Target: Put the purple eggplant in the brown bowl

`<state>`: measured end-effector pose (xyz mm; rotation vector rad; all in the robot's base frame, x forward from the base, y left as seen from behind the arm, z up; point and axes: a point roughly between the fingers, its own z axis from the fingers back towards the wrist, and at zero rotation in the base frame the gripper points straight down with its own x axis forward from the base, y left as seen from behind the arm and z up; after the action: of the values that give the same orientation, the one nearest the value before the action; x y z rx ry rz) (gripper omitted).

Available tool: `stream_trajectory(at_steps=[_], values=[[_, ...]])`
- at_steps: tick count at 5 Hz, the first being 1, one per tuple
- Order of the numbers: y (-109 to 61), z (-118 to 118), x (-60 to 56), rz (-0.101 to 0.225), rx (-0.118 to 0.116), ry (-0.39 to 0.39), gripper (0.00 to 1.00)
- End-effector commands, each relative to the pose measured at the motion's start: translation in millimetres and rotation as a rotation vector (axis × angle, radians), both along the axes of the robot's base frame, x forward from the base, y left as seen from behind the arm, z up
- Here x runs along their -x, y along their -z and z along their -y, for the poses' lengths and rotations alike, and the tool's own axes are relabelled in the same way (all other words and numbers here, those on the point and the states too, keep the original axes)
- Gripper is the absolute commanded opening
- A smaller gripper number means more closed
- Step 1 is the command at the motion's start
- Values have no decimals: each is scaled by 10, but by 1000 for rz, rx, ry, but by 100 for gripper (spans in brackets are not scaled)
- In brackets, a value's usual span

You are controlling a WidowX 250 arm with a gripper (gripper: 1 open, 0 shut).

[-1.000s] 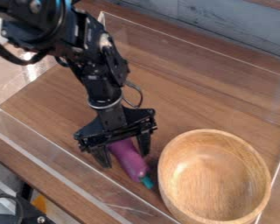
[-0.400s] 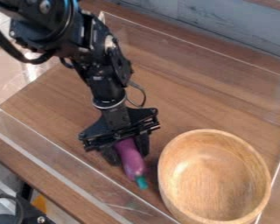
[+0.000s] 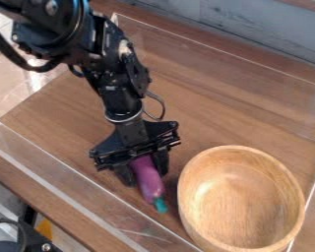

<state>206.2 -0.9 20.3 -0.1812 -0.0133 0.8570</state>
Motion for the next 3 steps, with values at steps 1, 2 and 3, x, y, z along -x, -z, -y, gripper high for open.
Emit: stream_trajectory(at_steps=[1,2,3], values=[[-40,34,-43,27,-1,11,0],[-41,42,-39,33,-3,9,0],[-44,48,-32,37,-6,7,0]])
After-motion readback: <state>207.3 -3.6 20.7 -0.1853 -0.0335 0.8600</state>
